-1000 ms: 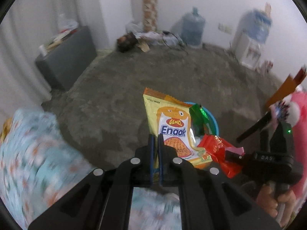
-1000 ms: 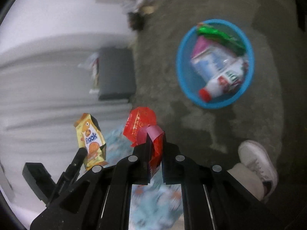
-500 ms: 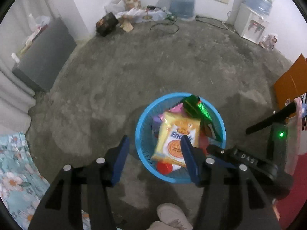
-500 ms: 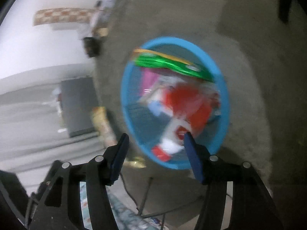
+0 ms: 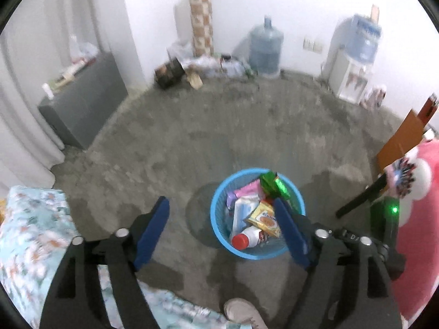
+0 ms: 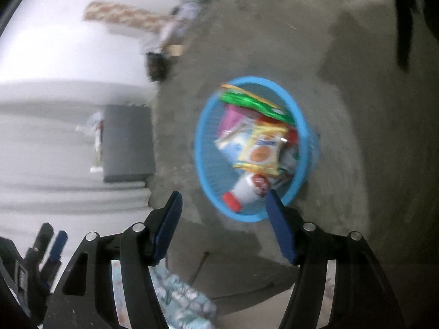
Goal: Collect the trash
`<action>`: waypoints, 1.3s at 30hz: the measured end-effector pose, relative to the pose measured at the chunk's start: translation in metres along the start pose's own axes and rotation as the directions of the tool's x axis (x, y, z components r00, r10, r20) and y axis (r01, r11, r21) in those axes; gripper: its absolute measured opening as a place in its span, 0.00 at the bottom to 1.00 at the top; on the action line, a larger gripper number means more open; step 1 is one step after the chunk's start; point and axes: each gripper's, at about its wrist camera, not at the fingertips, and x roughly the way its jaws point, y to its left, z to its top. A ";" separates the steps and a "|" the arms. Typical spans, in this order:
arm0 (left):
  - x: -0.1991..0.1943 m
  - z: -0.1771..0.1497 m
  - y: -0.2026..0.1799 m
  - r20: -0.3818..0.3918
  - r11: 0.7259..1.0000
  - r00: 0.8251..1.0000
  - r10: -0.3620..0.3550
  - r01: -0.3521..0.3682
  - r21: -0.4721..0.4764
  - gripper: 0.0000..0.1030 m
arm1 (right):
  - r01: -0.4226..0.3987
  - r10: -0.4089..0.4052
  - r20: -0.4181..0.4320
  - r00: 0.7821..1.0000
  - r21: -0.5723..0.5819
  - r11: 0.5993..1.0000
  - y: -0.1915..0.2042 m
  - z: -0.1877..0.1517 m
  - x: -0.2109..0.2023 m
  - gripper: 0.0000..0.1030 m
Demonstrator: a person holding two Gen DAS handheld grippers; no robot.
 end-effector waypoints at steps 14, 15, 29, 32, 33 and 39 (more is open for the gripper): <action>-0.224 -0.120 0.055 0.198 0.902 0.942 0.272 -0.178 -0.393 0.95 | 0.083 0.120 0.168 0.979 -0.854 0.514 0.219 -0.177 -0.136 0.92; -0.237 -0.132 0.055 0.209 0.883 0.922 0.326 -0.218 -0.415 0.95 | 0.096 0.133 0.180 0.975 -0.873 0.478 0.224 -0.190 -0.143 0.92; -0.265 -0.290 0.049 -0.115 0.637 0.862 0.494 -0.449 -0.626 0.95 | 0.211 -0.109 0.196 0.975 -0.967 0.145 0.197 -0.307 -0.141 0.92; -0.264 -0.306 0.047 -0.154 0.613 0.863 0.481 -0.457 -0.645 0.95 | 0.225 -0.139 0.209 0.968 -0.968 0.113 0.188 -0.317 -0.143 0.92; -0.264 -0.309 0.045 -0.160 0.610 0.855 0.493 -0.471 -0.638 0.95 | 0.230 -0.149 0.213 0.966 -0.967 0.108 0.186 -0.318 -0.146 0.92; -0.274 -0.311 0.043 -0.147 0.597 0.833 0.533 -0.494 -0.632 0.95 | 0.257 -0.177 0.236 0.956 -0.960 0.108 0.179 -0.319 -0.150 0.92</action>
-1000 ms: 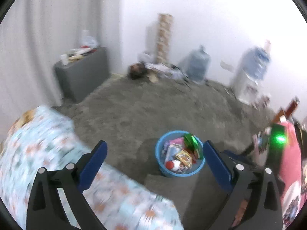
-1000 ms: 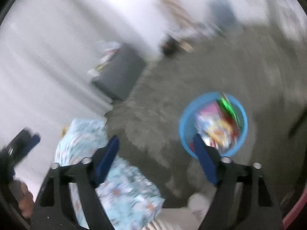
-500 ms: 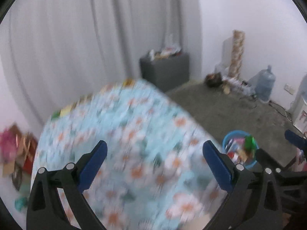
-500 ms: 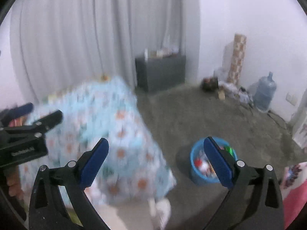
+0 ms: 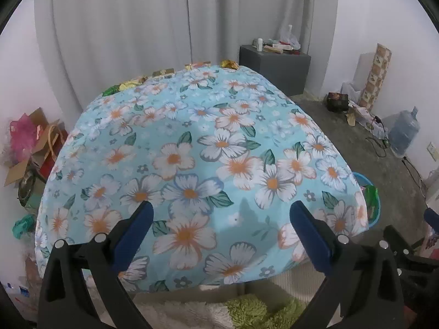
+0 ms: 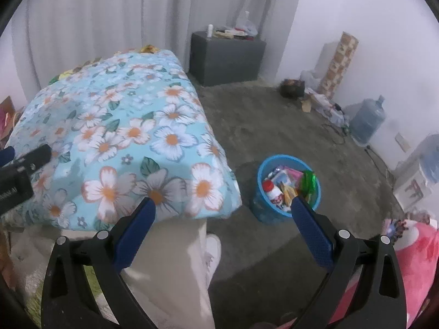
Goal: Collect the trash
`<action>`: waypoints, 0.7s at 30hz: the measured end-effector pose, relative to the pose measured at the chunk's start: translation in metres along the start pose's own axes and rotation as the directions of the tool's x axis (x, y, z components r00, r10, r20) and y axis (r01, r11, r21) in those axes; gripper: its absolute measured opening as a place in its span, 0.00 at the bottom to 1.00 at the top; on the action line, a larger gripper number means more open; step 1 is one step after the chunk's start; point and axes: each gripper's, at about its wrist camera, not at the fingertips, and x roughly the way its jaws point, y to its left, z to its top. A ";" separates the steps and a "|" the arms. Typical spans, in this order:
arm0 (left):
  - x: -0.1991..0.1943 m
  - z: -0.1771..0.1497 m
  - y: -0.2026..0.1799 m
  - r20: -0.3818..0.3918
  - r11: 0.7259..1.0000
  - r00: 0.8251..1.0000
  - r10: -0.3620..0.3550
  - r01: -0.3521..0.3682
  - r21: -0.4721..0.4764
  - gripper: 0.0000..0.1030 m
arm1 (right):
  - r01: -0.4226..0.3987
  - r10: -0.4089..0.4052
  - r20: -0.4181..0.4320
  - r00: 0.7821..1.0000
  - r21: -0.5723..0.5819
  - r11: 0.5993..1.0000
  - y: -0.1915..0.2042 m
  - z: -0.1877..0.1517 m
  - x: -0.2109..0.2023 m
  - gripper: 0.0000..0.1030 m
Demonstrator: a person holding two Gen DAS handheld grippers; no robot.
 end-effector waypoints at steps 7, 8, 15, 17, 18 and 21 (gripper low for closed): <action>0.002 -0.002 -0.006 -0.021 0.998 0.999 0.034 -0.032 0.057 0.95 | 0.044 -0.043 -0.002 0.999 0.036 0.998 -0.013 -0.001 0.000 0.92; 0.002 -0.002 -0.005 -0.024 0.998 0.999 0.038 -0.037 0.060 0.95 | 0.044 -0.044 -0.003 0.999 0.038 0.998 -0.013 -0.001 0.000 0.92; 0.004 -0.004 0.001 -0.042 0.996 0.996 0.078 -0.075 0.048 0.95 | 0.048 -0.048 -0.008 0.999 0.041 0.998 -0.013 -0.002 0.002 0.92; 0.005 -0.005 0.002 -0.045 0.996 0.996 0.081 -0.079 0.046 0.95 | 0.044 -0.043 -0.011 0.999 0.042 0.998 -0.015 -0.003 0.003 0.92; 0.005 -0.005 0.002 -0.046 0.996 0.995 0.083 -0.081 0.046 0.95 | 0.043 -0.042 -0.011 0.999 0.041 0.998 -0.015 -0.003 0.003 0.92; 0.006 -0.004 0.002 -0.047 0.996 0.995 0.082 -0.080 0.048 0.95 | 0.041 -0.041 -0.010 0.999 0.037 0.998 -0.014 -0.003 0.003 0.92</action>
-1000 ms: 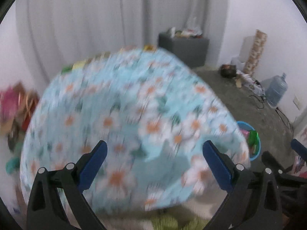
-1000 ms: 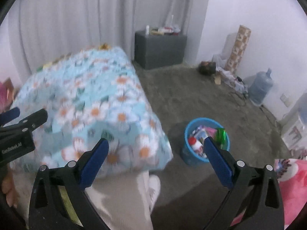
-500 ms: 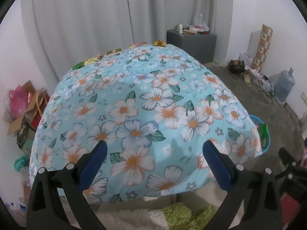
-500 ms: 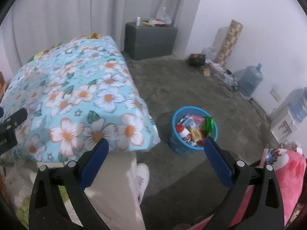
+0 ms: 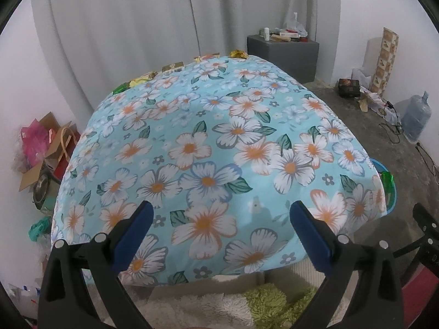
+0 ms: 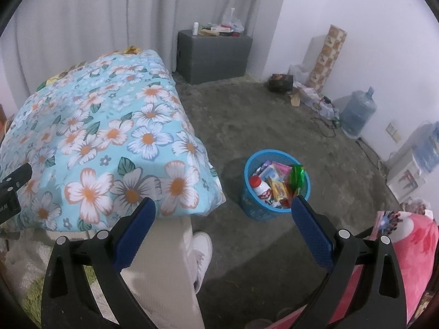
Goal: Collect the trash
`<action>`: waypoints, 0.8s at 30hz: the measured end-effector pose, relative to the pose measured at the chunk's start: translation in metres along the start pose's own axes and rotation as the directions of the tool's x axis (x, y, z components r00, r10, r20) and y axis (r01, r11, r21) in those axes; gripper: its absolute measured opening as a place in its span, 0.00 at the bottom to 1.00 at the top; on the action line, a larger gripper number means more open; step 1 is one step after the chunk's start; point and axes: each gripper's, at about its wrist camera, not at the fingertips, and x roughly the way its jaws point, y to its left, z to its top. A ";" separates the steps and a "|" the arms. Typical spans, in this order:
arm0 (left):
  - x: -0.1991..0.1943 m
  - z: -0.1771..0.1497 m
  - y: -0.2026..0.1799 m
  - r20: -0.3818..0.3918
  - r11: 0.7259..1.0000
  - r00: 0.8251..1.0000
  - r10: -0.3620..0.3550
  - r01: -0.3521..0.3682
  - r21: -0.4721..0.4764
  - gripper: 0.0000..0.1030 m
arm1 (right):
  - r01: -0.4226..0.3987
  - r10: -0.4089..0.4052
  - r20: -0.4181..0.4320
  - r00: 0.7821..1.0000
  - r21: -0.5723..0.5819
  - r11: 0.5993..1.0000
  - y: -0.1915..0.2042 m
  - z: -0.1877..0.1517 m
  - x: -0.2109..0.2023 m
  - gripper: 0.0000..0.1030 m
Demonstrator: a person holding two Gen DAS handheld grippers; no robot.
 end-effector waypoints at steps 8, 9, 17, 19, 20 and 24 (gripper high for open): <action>0.000 0.000 -0.002 -0.004 1.000 1.000 0.004 -0.004 0.010 0.95 | -0.003 0.003 0.006 1.000 -0.033 0.999 0.002 -0.002 0.002 0.92; 0.001 0.000 -0.002 -0.006 1.000 1.000 0.005 -0.005 0.011 0.95 | -0.005 0.005 0.005 1.000 -0.034 0.999 0.002 -0.002 0.002 0.92; 0.003 0.000 -0.003 -0.013 1.000 1.000 0.006 -0.006 0.022 0.95 | -0.006 0.006 0.006 1.000 -0.033 0.999 0.002 -0.002 0.002 0.92; 0.004 0.000 -0.004 -0.014 1.000 1.000 0.005 -0.005 0.026 0.95 | -0.007 0.007 0.006 1.000 -0.033 0.999 0.001 -0.002 0.002 0.92; 0.004 0.000 -0.003 -0.012 1.000 1.000 0.003 -0.003 0.027 0.95 | -0.007 0.007 0.006 1.000 -0.033 0.999 0.002 -0.003 0.002 0.92; 0.002 -0.001 -0.006 -0.012 0.999 1.000 0.001 -0.001 0.033 0.95 | -0.005 0.005 0.006 1.000 -0.032 0.999 0.002 -0.003 0.002 0.92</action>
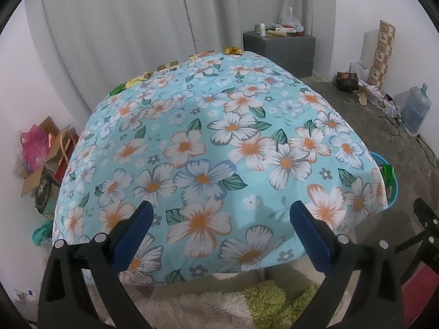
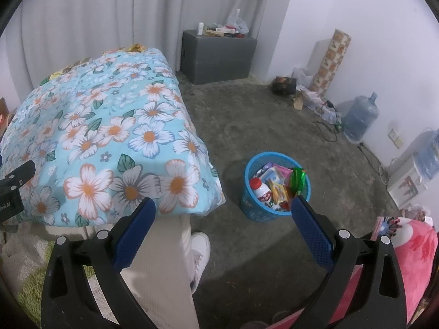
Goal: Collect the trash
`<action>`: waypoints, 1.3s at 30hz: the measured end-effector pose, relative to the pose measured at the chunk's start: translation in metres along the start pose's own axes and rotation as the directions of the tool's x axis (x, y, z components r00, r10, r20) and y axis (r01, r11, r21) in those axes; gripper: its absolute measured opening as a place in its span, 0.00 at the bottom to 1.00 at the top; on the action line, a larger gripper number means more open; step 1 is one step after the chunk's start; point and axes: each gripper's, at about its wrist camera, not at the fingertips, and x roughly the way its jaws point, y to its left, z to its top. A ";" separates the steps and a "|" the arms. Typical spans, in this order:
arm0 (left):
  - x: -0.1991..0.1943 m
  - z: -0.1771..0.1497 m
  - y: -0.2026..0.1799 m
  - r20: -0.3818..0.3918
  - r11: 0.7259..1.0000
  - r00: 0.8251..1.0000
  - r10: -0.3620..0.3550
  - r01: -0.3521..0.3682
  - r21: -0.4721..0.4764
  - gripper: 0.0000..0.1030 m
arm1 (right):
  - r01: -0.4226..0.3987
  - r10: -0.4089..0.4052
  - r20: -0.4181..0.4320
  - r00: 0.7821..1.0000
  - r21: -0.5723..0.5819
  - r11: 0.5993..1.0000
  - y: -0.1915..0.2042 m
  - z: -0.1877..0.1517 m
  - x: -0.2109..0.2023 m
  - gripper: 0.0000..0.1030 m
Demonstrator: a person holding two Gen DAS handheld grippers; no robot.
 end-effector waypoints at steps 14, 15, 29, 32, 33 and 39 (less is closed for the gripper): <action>-0.003 0.004 -0.008 0.010 0.999 1.000 -0.023 0.023 0.024 0.95 | -0.004 0.004 0.002 1.000 -0.001 1.000 -0.005 0.002 0.004 0.92; -0.003 0.004 -0.008 0.010 0.999 1.000 -0.023 0.023 0.024 0.95 | -0.004 0.004 0.002 1.000 -0.001 1.000 -0.005 0.002 0.004 0.92; -0.003 0.004 -0.008 0.008 0.999 1.000 -0.022 0.022 0.023 0.95 | -0.007 0.007 0.006 1.000 -0.003 1.000 -0.004 0.004 0.005 0.92; -0.003 0.004 -0.008 0.009 0.999 1.000 -0.023 0.023 0.025 0.95 | -0.006 0.006 0.006 1.000 -0.002 1.000 -0.004 0.004 0.004 0.92; -0.003 0.004 -0.008 0.008 0.999 1.000 -0.023 0.023 0.024 0.95 | -0.007 0.007 0.006 1.000 -0.002 1.000 -0.004 0.004 0.004 0.92; -0.003 0.004 -0.008 0.009 0.999 1.000 -0.023 0.023 0.024 0.95 | -0.005 0.005 0.006 1.000 0.000 1.000 -0.003 0.004 0.004 0.92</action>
